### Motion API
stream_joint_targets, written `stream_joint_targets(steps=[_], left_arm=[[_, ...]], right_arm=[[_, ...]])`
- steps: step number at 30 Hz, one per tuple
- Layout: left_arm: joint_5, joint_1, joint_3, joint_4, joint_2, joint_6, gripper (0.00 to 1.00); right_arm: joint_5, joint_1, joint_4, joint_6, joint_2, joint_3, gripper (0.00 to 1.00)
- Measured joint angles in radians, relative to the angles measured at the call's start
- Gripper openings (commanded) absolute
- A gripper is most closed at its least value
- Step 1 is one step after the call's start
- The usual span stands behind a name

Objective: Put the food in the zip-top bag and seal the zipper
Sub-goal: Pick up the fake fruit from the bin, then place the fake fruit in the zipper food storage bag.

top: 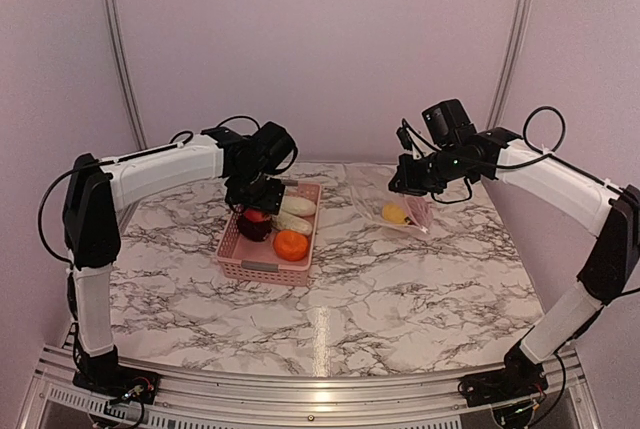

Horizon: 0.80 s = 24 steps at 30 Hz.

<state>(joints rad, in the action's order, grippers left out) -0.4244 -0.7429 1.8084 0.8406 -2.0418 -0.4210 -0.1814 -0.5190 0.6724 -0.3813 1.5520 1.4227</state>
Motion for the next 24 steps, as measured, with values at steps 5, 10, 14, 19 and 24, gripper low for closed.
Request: stream_joint_targets(steps=[5,10,14,19,24], left_arm=[[0.105,-0.005,0.03,-0.042,0.126,-0.014,0.61],[0.239,-0.031,0.024,-0.167,0.23,-0.024,0.59],[0.355,-0.063,-0.028,-0.345,0.301,-0.029,0.55],[0.527,-0.09,-0.05,-0.524,0.314,-0.075,0.53],[0.649,-0.102,-0.048,-0.632,0.273,-0.134,0.52]], right_arm=[[-0.001,0.0,0.002,0.0,0.015,0.012,0.0],[-0.006,0.0,0.002,0.005,0.042,0.044,0.0],[-0.019,0.0,0.005,0.008,0.064,0.079,0.0],[-0.034,0.0,0.013,0.008,0.087,0.119,0.0],[-0.051,0.0,0.021,0.007,0.1,0.145,0.0]])
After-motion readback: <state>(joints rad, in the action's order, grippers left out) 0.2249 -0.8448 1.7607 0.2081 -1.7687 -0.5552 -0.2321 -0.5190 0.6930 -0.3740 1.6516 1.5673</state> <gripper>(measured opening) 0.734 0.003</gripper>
